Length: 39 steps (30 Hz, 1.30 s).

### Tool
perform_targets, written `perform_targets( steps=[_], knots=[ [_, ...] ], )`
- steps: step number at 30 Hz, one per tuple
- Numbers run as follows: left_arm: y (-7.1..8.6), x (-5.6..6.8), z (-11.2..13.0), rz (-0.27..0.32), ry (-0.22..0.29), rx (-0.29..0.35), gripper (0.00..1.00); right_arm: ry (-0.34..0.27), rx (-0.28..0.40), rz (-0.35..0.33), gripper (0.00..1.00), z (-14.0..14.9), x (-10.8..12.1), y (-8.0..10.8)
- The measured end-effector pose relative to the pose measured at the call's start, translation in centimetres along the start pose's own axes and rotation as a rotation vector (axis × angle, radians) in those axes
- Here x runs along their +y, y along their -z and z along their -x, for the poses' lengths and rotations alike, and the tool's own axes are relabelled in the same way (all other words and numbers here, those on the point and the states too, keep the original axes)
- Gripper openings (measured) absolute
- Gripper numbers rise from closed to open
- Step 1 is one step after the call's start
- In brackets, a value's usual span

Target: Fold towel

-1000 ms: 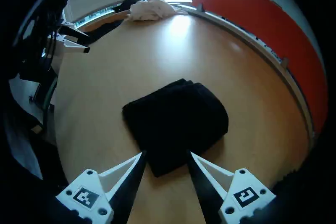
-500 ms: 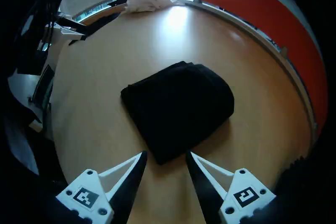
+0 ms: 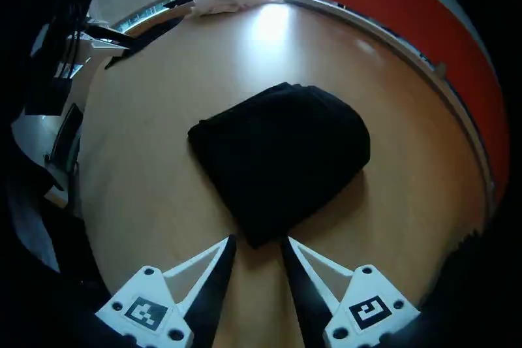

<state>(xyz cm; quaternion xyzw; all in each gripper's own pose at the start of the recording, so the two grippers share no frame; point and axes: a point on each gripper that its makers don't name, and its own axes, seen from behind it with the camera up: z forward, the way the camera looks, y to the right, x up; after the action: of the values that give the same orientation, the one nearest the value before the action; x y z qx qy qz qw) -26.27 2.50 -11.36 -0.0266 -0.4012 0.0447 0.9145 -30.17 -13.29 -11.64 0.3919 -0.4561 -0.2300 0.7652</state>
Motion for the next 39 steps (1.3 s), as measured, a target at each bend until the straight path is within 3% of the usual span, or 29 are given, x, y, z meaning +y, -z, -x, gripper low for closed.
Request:
perform_targets(
  steps=[12,17,19,39],
  knots=[
    [0.1,0.0,0.1,0.001,0.003,0.000,0.94,-0.036,0.005,0.006,0.27,0.0,0.2,-0.6],
    [0.2,-0.1,0.2,0.000,0.003,-0.001,0.94,-0.025,0.001,0.009,0.10,0.1,0.1,-0.5],
    [0.2,0.0,0.2,0.000,0.002,-0.001,0.94,-0.021,0.003,0.010,0.07,0.1,0.0,-0.5],
    [0.0,0.2,0.4,0.012,0.016,0.012,0.94,-0.007,0.023,0.041,0.05,-1.8,0.6,1.2]
  ],
)
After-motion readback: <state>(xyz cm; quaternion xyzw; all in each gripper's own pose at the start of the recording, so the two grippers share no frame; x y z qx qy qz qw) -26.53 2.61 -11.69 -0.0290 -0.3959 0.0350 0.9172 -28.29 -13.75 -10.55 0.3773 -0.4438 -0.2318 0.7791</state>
